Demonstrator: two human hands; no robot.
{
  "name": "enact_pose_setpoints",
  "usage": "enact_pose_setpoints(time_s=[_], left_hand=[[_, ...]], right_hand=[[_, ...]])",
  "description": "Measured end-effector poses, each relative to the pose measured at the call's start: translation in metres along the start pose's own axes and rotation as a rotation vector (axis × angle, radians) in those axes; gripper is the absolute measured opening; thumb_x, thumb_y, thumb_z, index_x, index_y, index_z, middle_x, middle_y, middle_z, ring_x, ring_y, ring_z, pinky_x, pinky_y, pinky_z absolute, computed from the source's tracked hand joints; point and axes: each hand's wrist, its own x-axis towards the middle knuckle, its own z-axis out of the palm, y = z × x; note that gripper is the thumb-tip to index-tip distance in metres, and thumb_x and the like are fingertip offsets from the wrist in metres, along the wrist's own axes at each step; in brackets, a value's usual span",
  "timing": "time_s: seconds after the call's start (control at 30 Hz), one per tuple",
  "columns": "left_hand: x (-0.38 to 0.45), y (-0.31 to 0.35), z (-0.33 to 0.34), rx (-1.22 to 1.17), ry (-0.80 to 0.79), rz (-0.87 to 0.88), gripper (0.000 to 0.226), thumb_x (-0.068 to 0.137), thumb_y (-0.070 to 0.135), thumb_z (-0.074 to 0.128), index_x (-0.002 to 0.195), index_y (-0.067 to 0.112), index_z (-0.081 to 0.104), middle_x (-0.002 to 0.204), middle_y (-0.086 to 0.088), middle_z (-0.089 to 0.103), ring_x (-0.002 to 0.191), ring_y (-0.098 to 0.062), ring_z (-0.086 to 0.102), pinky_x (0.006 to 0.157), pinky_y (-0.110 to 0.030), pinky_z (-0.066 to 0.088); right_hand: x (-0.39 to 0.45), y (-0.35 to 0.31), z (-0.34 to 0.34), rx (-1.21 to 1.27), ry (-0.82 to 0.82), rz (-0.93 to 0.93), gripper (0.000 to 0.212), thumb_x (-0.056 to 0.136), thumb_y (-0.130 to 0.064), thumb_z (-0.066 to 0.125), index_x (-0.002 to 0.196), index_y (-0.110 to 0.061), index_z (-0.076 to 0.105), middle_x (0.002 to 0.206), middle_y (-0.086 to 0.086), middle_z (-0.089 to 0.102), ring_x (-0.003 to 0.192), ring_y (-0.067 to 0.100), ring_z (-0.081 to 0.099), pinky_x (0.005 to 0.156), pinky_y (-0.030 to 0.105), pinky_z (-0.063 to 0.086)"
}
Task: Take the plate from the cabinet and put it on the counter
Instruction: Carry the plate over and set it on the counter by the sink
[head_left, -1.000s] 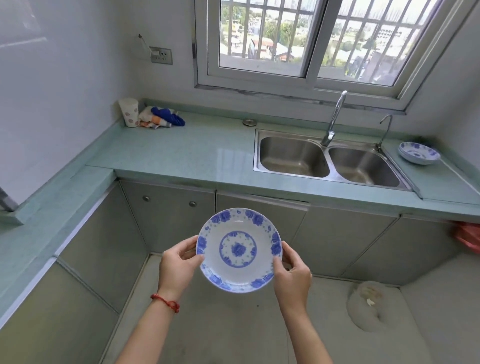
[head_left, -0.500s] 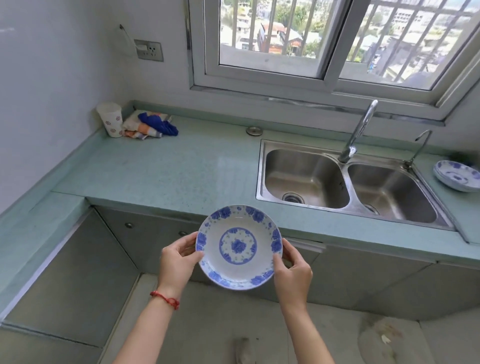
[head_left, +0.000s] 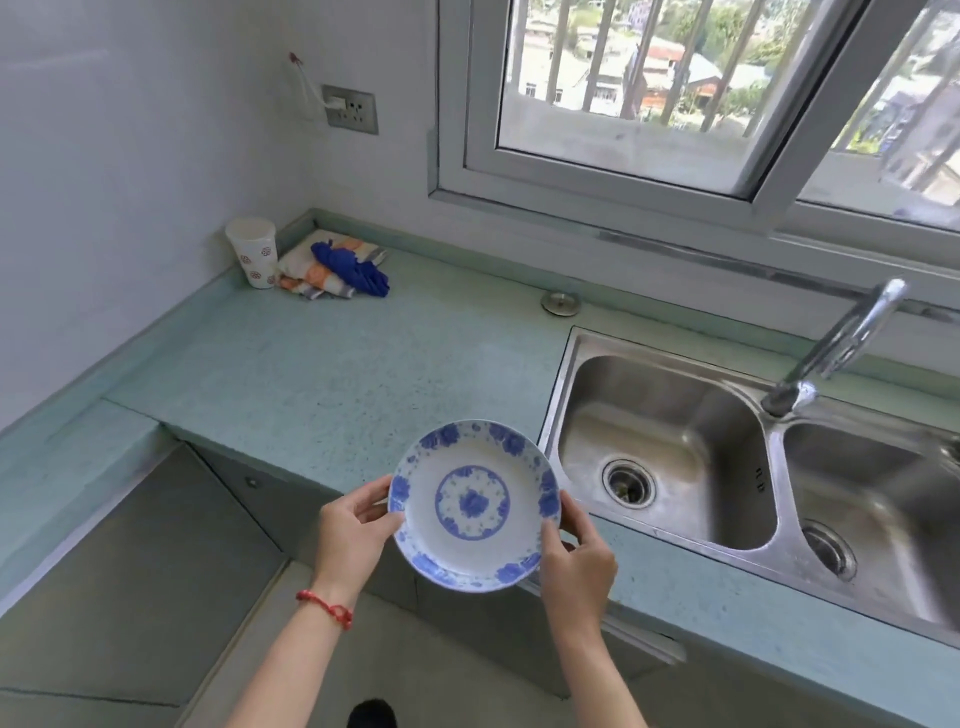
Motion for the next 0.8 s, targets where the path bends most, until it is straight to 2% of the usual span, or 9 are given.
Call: enact_pose_setpoints(time_s=[0.07,0.13,0.2,0.3,0.37,0.5,0.63,0.7,0.8], left_hand=[[0.014,0.000,0.004,0.008,0.009,-0.015,0.040,0.071,-0.015,0.062,0.106,0.003,0.064,0.087,0.006,0.066,0.085,-0.008,0.062,0.067,-0.010,0.053],[0.030,0.001,0.008,0.013,0.014,-0.033,0.039,0.072,-0.015,0.062,0.107,0.003,0.064,0.088,0.005,0.065,0.085,-0.012,0.062,0.077,-0.025,0.054],[0.049,-0.001,0.011,0.022,0.012,-0.048,0.040,0.072,-0.014,0.062,0.108,0.003,0.063,0.088,0.005,0.065,0.086,-0.014,0.062,0.078,-0.027,0.052],[0.082,-0.004,0.012,0.018,0.010,-0.062,0.040,0.072,-0.014,0.063,0.109,0.002,0.062,0.093,-0.003,0.066,0.086,-0.018,0.063,0.069,-0.014,0.055],[0.109,-0.005,0.011,0.020,0.000,-0.076,0.040,0.072,-0.014,0.063,0.109,0.001,0.062,0.094,-0.005,0.067,0.086,-0.019,0.064,0.078,-0.026,0.055],[0.163,-0.005,0.005,0.034,-0.042,-0.100,0.039,0.071,-0.014,0.063,0.107,0.003,0.064,0.088,0.004,0.067,0.077,0.000,0.065,0.075,-0.023,0.055],[0.214,-0.005,-0.001,0.028,-0.040,-0.105,0.041,0.072,-0.015,0.063,0.110,0.000,0.062,0.099,-0.007,0.066,0.084,-0.009,0.062,0.086,-0.034,0.048],[0.235,-0.008,-0.003,0.027,-0.039,-0.116,0.042,0.072,-0.015,0.062,0.111,0.000,0.061,0.100,-0.007,0.065,0.082,-0.007,0.063,0.083,-0.030,0.050],[0.261,-0.013,-0.006,0.030,-0.058,-0.135,0.041,0.072,-0.015,0.063,0.109,0.003,0.063,0.099,-0.004,0.065,0.072,0.009,0.065,0.075,-0.019,0.055]], right_hand=[[0.014,0.001,0.007,-0.001,-0.017,0.010,0.037,0.083,-0.005,0.062,0.120,-0.011,0.057,0.118,0.006,0.065,0.101,0.014,0.061,0.089,0.035,0.054],[0.029,0.003,0.017,-0.011,-0.029,0.013,0.036,0.084,-0.006,0.061,0.120,-0.011,0.058,0.118,0.005,0.066,0.094,0.011,0.063,0.080,0.016,0.053],[0.043,0.004,0.029,-0.025,-0.021,0.033,0.035,0.084,-0.006,0.061,0.120,-0.010,0.058,0.117,0.005,0.066,0.093,0.010,0.063,0.073,0.003,0.048],[0.065,0.002,0.052,-0.027,-0.012,0.052,0.035,0.084,-0.006,0.061,0.119,-0.010,0.058,0.118,0.006,0.066,0.100,0.016,0.062,0.085,0.024,0.052],[0.080,0.000,0.070,-0.025,-0.001,0.063,0.034,0.084,-0.006,0.061,0.118,-0.010,0.059,0.116,0.006,0.067,0.099,0.016,0.062,0.086,0.029,0.053],[0.111,-0.003,0.109,-0.061,0.025,0.082,0.034,0.085,-0.008,0.061,0.118,-0.011,0.059,0.116,0.006,0.066,0.093,0.013,0.062,0.069,0.006,0.050],[0.139,-0.007,0.149,-0.064,0.033,0.104,0.033,0.085,-0.006,0.060,0.118,-0.009,0.060,0.114,0.005,0.067,0.090,0.007,0.062,0.061,0.001,0.047],[0.150,-0.008,0.166,-0.074,0.033,0.097,0.033,0.085,-0.005,0.059,0.117,-0.008,0.060,0.113,0.006,0.068,0.084,-0.004,0.062,0.061,0.000,0.046],[0.165,-0.007,0.186,-0.046,0.029,0.116,0.033,0.085,-0.003,0.059,0.118,-0.006,0.059,0.113,0.005,0.066,0.073,-0.022,0.056,0.057,-0.001,0.044]])
